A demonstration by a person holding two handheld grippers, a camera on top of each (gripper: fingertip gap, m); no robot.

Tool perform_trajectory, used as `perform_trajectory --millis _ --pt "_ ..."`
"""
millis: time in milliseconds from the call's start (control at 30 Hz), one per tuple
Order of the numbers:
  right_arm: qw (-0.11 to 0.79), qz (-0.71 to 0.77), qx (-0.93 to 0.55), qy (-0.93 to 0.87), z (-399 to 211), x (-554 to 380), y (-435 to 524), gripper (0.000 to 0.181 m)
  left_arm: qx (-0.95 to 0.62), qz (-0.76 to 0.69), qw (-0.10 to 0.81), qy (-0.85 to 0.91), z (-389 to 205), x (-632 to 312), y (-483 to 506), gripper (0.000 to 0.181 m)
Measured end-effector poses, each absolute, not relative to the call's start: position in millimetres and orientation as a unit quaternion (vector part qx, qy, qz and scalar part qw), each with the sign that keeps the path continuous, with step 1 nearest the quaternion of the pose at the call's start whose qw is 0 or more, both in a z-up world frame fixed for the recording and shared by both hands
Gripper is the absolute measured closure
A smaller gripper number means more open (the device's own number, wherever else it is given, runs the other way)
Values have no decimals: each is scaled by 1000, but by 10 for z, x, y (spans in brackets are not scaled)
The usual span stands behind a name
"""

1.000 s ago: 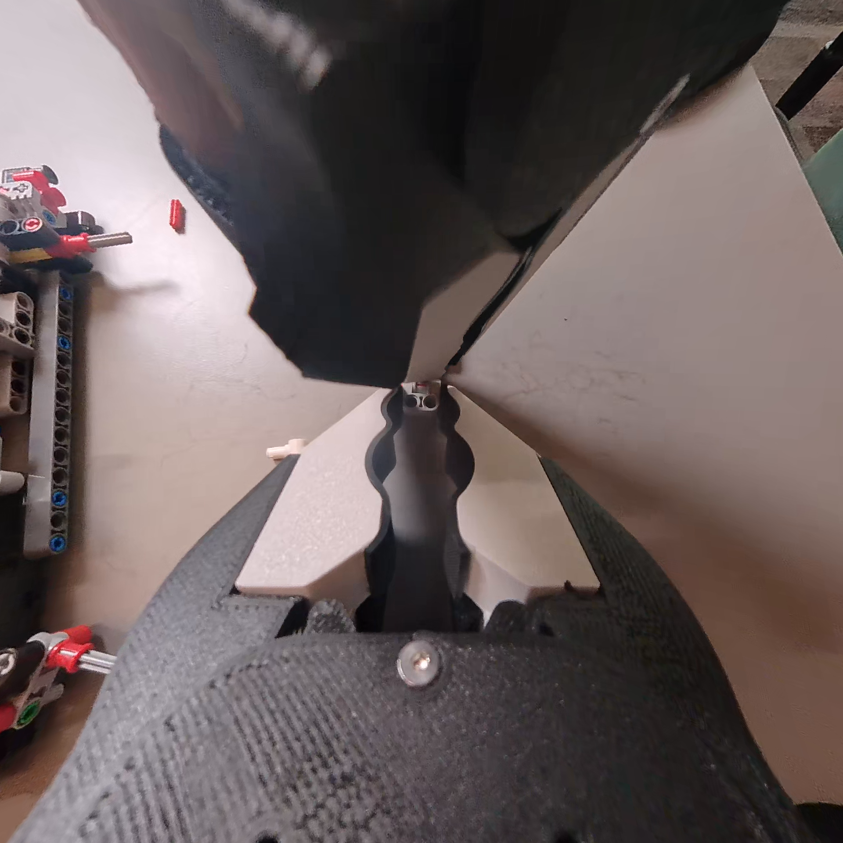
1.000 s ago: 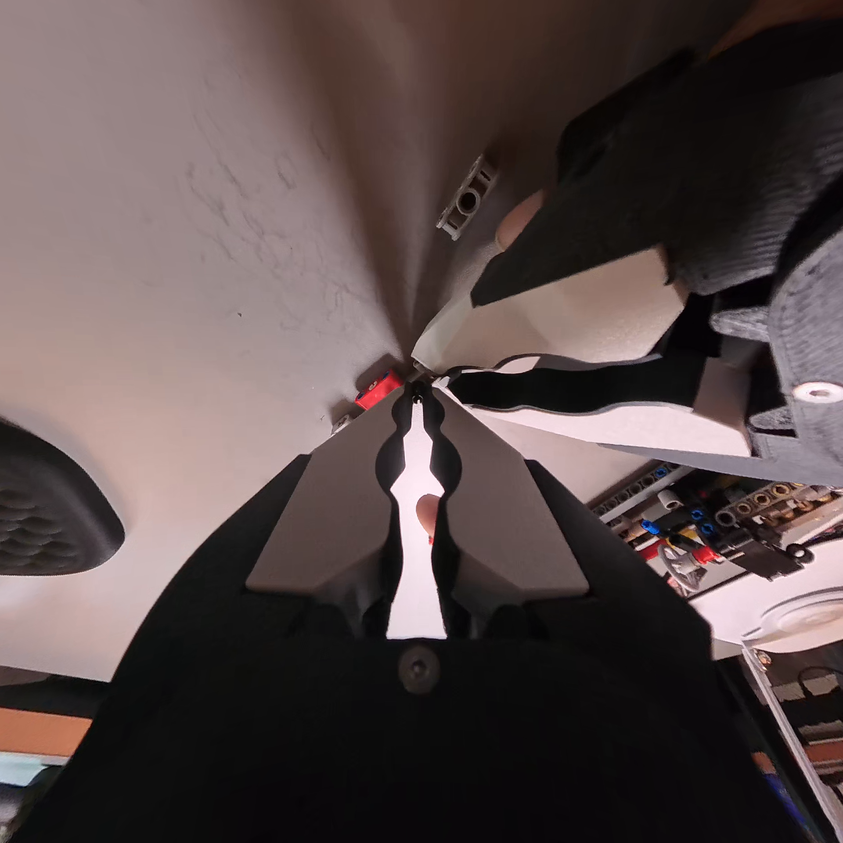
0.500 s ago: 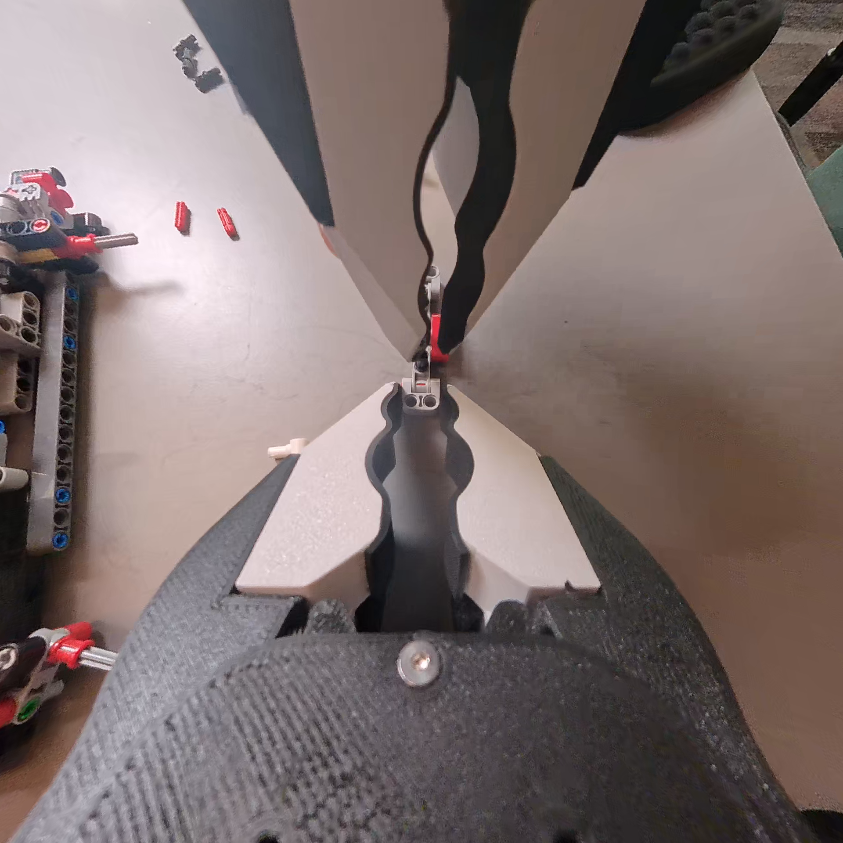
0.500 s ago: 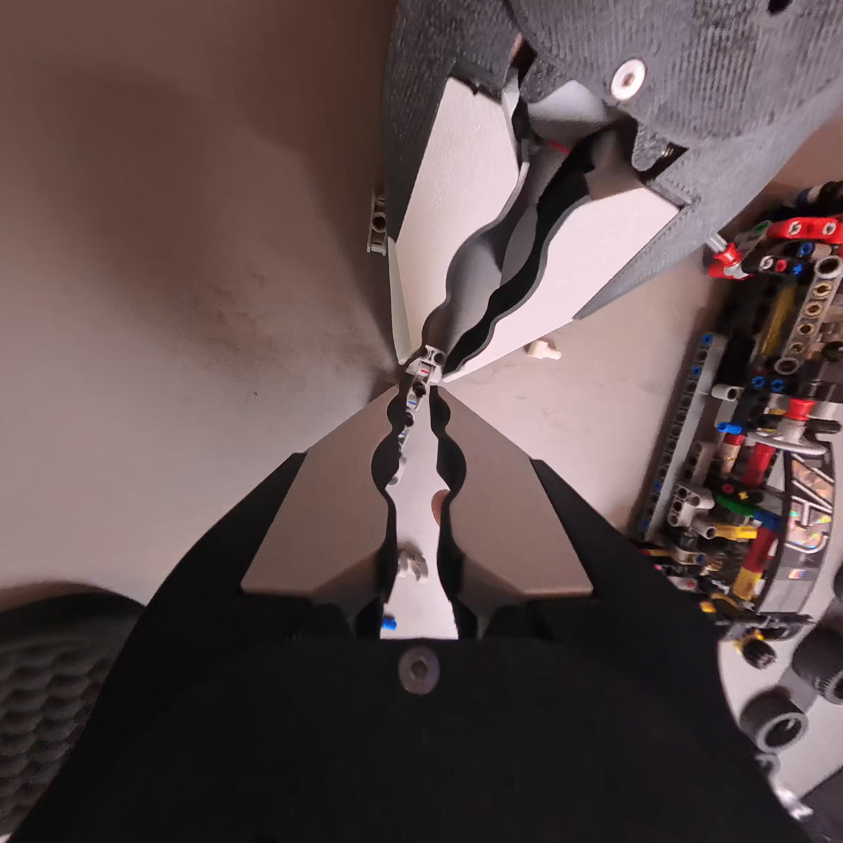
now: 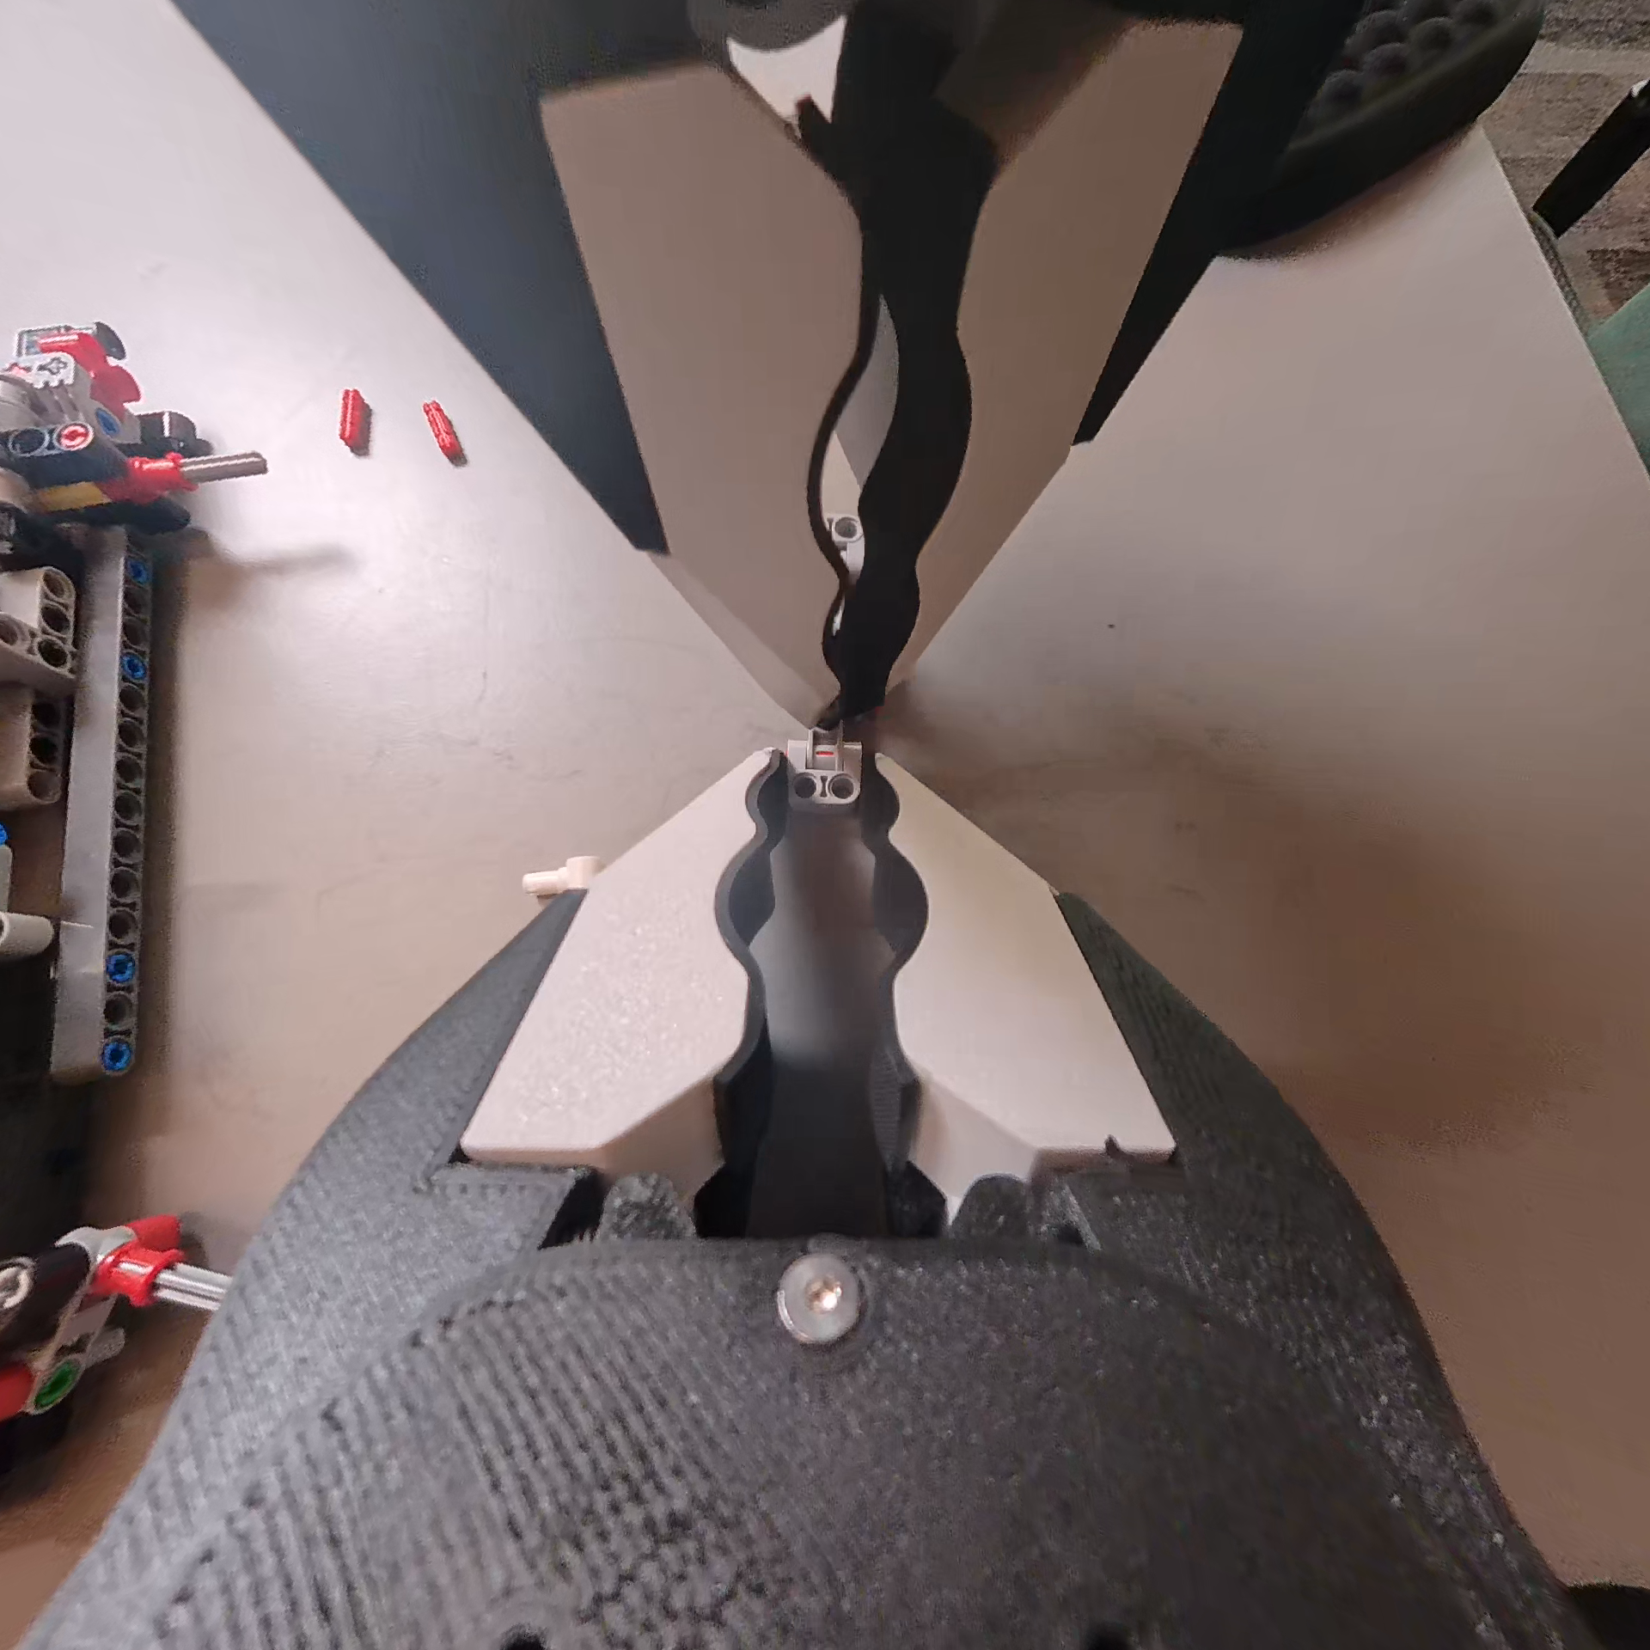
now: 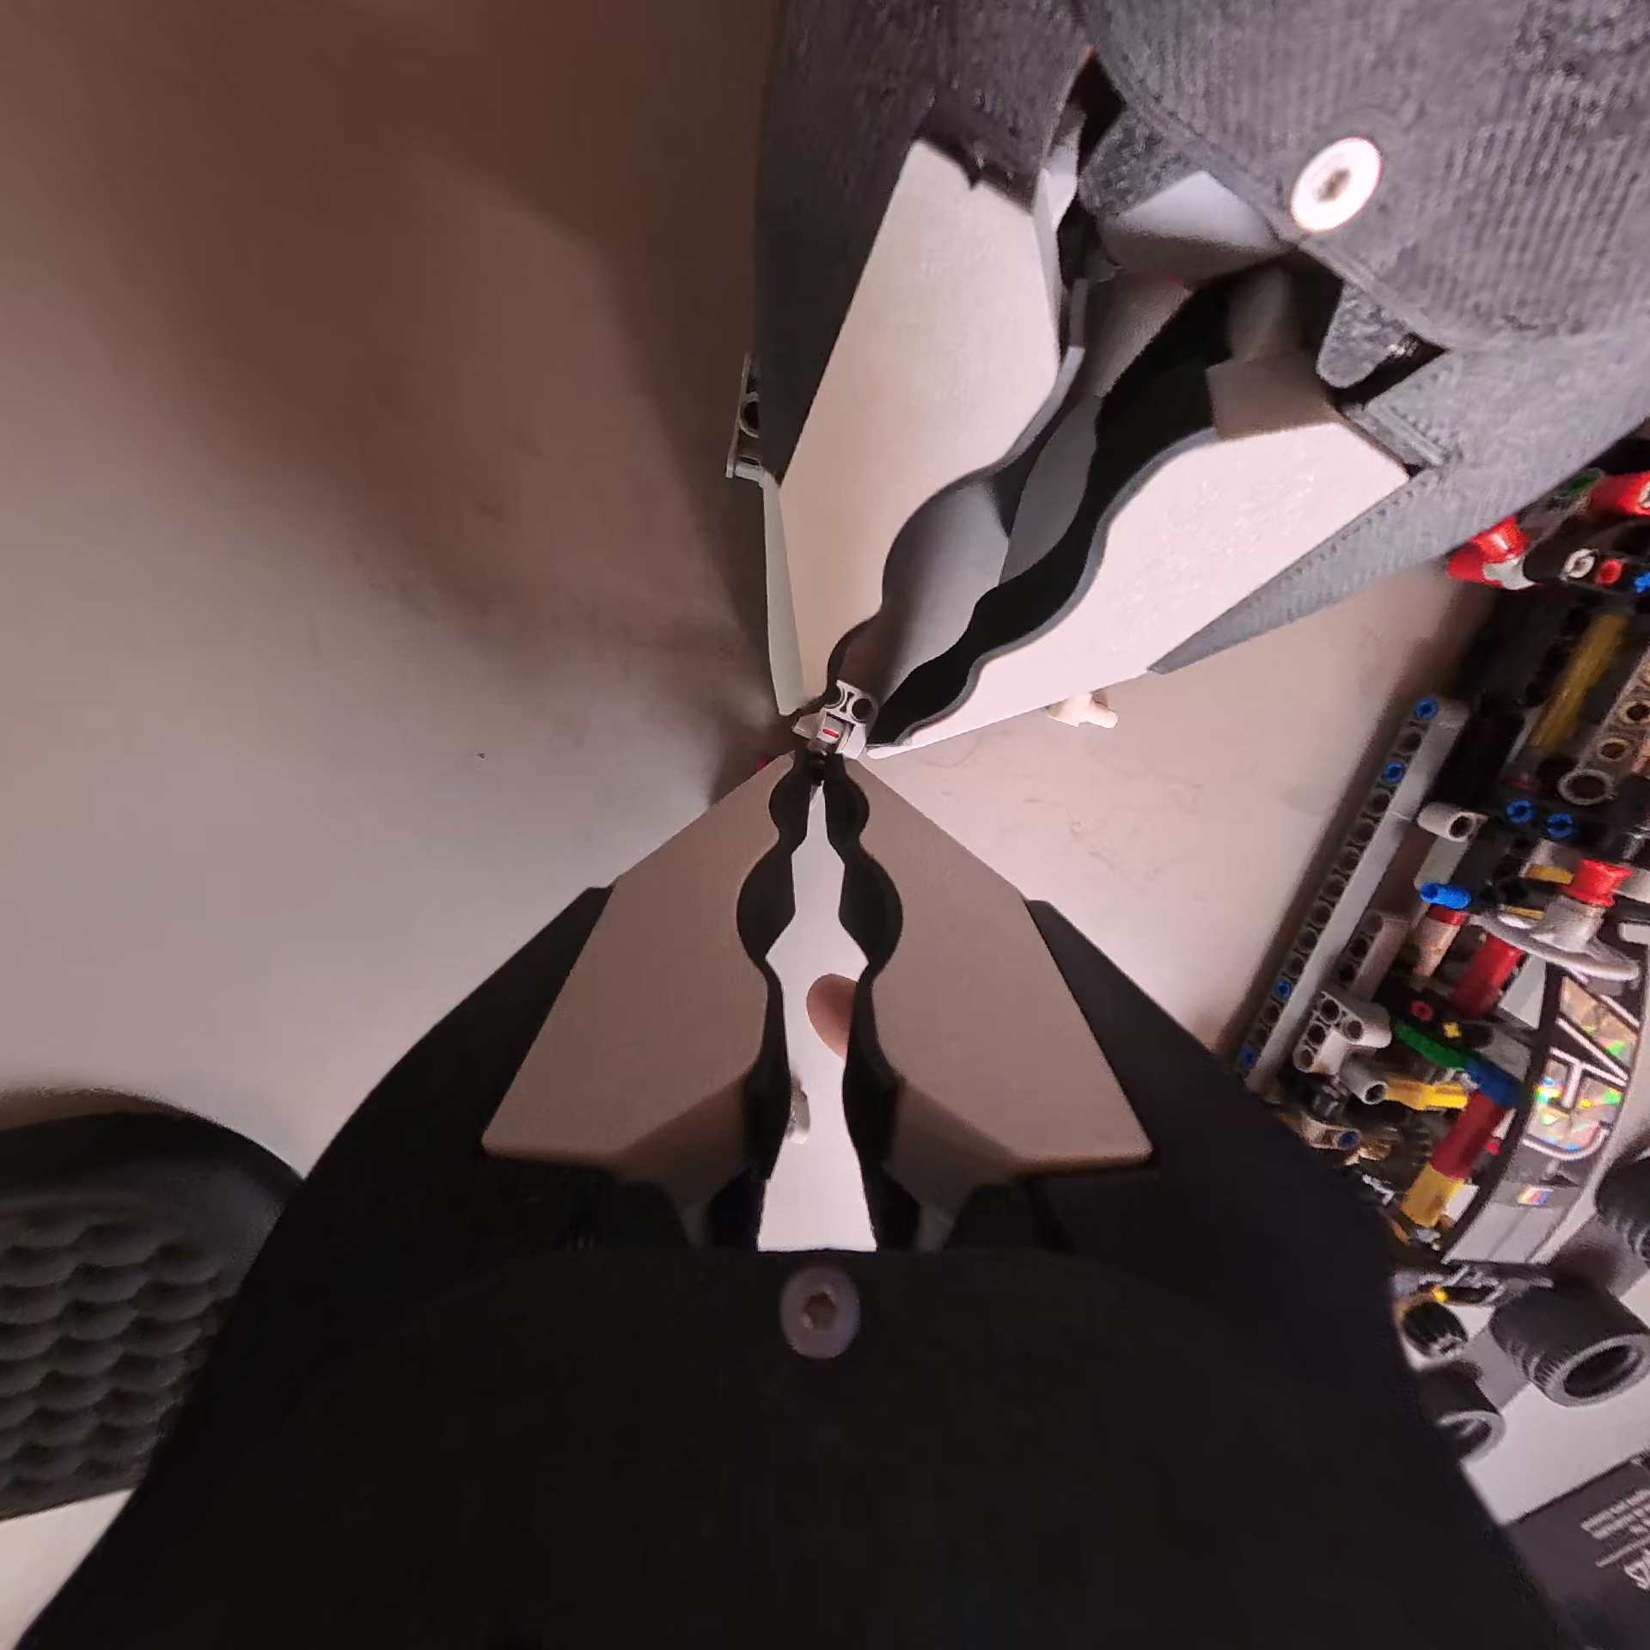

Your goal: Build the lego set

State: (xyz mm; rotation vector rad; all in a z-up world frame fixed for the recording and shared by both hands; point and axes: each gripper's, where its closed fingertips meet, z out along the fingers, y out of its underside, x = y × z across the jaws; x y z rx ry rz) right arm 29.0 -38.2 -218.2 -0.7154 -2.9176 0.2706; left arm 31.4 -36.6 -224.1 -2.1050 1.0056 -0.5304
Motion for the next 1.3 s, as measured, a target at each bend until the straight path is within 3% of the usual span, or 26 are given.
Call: perform_trajectory --millis 267,333,600,867,1300 --pt "123 118 -273 -947 -2138 286 -384 178 -818 -208 369 388 -2228 316 -374 167" --pt "151 188 -312 -919 -1997 295 -439 162 -818 -212 370 385 -2220 313 -379 166" --pt "279 342 -407 -800 -1875 557 -185 145 -797 -315 392 335 -1976 359 -446 167" --pt "303 506 -394 -705 -1549 541 -263 150 -754 -423 429 262 -1640 311 -469 167" --pt "366 551 -372 -652 -1205 601 -255 158 -698 -571 394 177 -1313 461 -542 167"
